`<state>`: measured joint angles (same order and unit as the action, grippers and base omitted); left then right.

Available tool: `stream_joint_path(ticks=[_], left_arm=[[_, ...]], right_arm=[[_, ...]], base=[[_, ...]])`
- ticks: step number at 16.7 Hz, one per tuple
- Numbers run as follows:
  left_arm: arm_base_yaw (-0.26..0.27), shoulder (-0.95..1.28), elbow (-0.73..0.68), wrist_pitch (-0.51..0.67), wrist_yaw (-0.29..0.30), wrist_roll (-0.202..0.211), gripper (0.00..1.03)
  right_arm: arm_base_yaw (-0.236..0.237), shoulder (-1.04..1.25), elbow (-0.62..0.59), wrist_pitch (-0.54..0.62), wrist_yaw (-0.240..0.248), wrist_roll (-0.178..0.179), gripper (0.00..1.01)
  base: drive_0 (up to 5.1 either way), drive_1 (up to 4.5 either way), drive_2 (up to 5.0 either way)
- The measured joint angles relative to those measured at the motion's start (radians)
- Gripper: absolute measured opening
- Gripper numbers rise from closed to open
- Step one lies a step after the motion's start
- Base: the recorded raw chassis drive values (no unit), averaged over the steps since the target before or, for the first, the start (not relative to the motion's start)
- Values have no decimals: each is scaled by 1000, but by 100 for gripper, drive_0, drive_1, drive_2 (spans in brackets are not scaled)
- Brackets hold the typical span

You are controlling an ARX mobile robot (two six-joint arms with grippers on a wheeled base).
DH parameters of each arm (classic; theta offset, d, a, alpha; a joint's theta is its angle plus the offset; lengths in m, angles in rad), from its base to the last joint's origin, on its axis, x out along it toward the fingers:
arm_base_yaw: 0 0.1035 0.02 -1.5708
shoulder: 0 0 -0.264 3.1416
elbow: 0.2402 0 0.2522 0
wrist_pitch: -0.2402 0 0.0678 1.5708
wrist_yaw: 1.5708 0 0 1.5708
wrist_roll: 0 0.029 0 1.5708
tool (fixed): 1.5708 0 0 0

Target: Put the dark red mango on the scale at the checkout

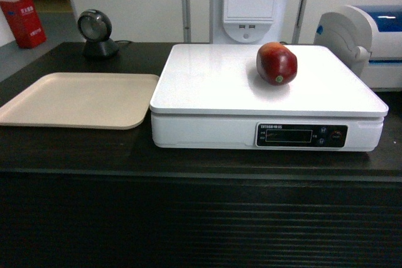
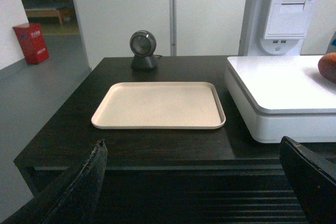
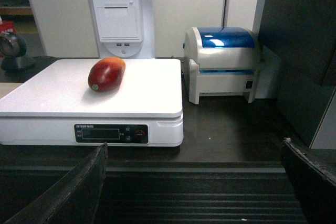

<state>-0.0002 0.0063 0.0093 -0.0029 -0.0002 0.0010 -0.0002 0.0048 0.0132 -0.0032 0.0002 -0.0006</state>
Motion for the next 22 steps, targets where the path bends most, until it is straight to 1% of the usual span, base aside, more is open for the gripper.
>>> stream_joint_path(ticks=[22], left_arm=[[0,0,0,0,0,0,98]], right_arm=[[0,0,0,0,0,0,98]], base=[[0,0,0]])
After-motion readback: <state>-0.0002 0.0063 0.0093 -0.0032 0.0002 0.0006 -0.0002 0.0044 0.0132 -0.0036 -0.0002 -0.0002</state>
